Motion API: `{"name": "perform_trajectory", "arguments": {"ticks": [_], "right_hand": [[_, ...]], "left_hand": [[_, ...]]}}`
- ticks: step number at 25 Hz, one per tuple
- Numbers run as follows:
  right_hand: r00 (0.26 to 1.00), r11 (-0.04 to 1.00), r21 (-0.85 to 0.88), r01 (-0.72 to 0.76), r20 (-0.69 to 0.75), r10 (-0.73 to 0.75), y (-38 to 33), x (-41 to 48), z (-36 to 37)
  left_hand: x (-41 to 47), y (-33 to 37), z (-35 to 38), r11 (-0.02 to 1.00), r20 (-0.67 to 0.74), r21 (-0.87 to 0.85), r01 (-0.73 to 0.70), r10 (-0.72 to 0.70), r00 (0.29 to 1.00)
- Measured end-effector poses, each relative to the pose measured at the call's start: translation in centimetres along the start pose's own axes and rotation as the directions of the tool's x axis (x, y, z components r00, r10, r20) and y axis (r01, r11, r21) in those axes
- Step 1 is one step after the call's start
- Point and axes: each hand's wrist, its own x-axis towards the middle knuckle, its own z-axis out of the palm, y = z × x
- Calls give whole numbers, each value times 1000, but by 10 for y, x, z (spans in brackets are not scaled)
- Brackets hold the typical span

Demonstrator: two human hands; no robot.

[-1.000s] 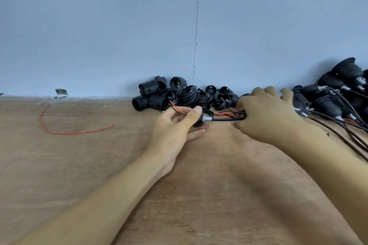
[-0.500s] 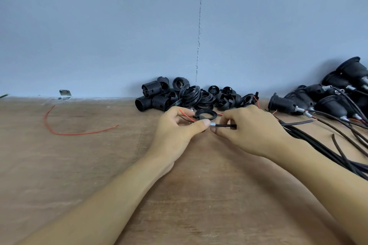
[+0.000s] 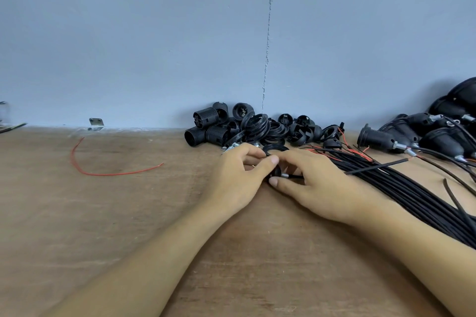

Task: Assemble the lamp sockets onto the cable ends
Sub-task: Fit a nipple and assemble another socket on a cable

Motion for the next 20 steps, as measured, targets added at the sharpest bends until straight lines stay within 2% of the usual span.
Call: {"name": "perform_trajectory", "arguments": {"ticks": [5, 11, 14, 18, 20], "right_hand": [[995, 999, -4, -50, -84, 49, 1, 0, 7], [968, 987, 43, -156, -192, 162, -10, 5, 23], [969, 986, 29, -164, -183, 167, -12, 5, 22], [970, 987, 19, -162, -181, 163, -12, 6, 22], [970, 987, 11, -163, -183, 162, -10, 9, 22]], "left_hand": [[2, 1, -1, 999, -88, -36, -23, 20, 996], [9, -2, -1, 1000, -210, 16, -15, 18, 978], [16, -2, -6, 994, -307, 112, -18, 52, 950], [33, -5, -22, 969, -481, 246, 15, 108, 870], [42, -9, -27, 931, -497, 361, 53, 144, 856]]}}
